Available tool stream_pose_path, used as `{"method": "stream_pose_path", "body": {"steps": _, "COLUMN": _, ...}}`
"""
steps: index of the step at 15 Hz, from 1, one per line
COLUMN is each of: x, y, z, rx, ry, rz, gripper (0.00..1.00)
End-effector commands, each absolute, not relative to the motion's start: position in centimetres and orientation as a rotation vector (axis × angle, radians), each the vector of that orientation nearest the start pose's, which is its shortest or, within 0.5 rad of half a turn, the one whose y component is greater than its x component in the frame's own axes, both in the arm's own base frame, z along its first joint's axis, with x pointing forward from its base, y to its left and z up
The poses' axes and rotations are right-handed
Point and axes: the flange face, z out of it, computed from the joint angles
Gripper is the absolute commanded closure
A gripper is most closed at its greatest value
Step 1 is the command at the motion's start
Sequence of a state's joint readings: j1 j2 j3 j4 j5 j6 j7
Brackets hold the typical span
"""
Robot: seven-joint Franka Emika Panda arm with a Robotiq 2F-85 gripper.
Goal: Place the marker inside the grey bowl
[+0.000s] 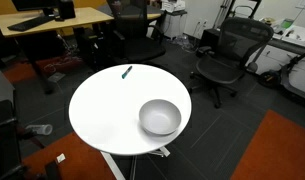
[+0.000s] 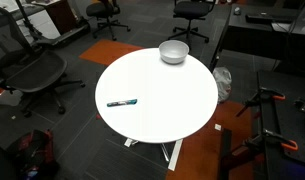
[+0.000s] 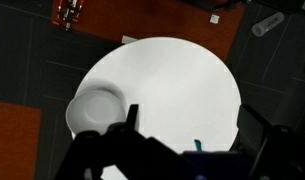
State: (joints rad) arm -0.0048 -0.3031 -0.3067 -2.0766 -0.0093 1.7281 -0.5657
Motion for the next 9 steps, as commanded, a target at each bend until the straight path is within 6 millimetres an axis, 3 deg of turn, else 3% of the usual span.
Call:
{"method": "stream_pose_path", "body": {"steps": 1, "x": 43.69, "y": -15.53, "z": 54.51, "rx": -3.015, "ry": -0.412, "rz": 0.03, "gripper": 0.0}}
{"method": "stream_pose_path", "body": {"steps": 9, "x": 44.6, "y": -14.93, "z": 54.54, "rx": -3.024, "ry": -0.439, "rz": 0.033, "gripper": 0.0}}
